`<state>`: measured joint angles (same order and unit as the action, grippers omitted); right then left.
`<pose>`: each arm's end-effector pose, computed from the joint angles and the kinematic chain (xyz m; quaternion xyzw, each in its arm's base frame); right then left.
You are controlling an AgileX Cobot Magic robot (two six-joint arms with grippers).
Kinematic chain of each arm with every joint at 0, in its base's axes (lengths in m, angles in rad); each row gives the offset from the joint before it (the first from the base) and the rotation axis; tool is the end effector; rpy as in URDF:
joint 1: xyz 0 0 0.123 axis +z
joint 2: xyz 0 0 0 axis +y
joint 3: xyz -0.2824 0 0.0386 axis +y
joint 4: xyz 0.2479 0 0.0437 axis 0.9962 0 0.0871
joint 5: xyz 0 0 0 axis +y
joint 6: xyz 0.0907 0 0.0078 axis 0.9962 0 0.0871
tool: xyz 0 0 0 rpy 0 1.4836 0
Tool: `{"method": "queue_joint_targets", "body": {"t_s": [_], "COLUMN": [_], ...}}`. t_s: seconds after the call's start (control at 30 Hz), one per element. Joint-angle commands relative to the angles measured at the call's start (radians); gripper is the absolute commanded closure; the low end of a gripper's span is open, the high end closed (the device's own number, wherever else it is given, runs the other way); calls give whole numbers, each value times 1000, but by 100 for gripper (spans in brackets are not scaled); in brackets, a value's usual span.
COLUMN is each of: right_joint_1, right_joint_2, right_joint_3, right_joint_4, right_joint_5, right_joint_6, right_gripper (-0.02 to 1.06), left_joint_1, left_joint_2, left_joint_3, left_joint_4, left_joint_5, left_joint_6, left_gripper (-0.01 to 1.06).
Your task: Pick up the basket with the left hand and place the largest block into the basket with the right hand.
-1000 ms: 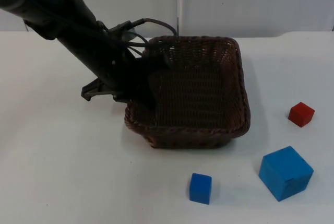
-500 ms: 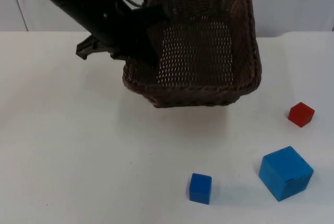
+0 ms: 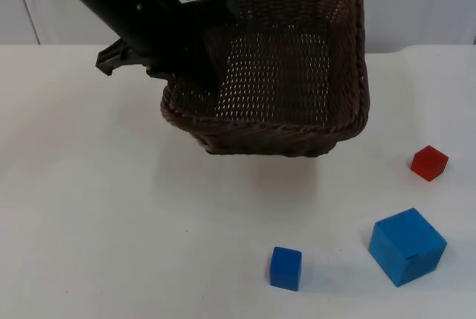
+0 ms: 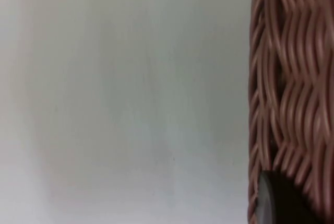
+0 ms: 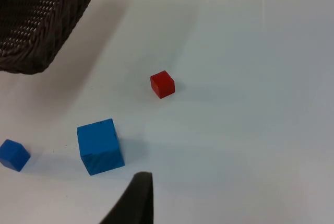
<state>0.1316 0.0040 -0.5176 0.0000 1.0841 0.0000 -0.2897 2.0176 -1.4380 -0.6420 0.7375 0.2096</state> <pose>-0.0072 -0.0010 0.2802 -0.0563 0.8539 0.0340 0.5162 0.3961 -0.1564 0.1867 0.0429 0.9541 -0.2549 0.1509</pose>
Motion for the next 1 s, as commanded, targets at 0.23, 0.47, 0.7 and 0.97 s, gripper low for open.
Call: {"method": "queue_joint_targets", "body": {"t_s": [0.23,0.47,0.7,0.97], "right_joint_1": [-8,-8,-8,-8], "right_joint_2": [-4,-4,-4,-4], "right_joint_3": [1,1,1,1], "right_joint_4": [0,0,0,0], "right_joint_5": [-6,-6,-6,-6], "right_joint_6": [-12,-12,-12,-12], "right_gripper": [0,0,0,0], "left_joint_1": [0,9,25,101], "left_joint_2": [-47,-105,-196,-349], "left_joint_3": [-2,66,199,362], "left_joint_4": [34,85,97,100], "left_joint_5": [46,13,-19,-8], "left_joint_6": [-33,-61,-61,-58], "left_gripper": [105,105,105,105]}}
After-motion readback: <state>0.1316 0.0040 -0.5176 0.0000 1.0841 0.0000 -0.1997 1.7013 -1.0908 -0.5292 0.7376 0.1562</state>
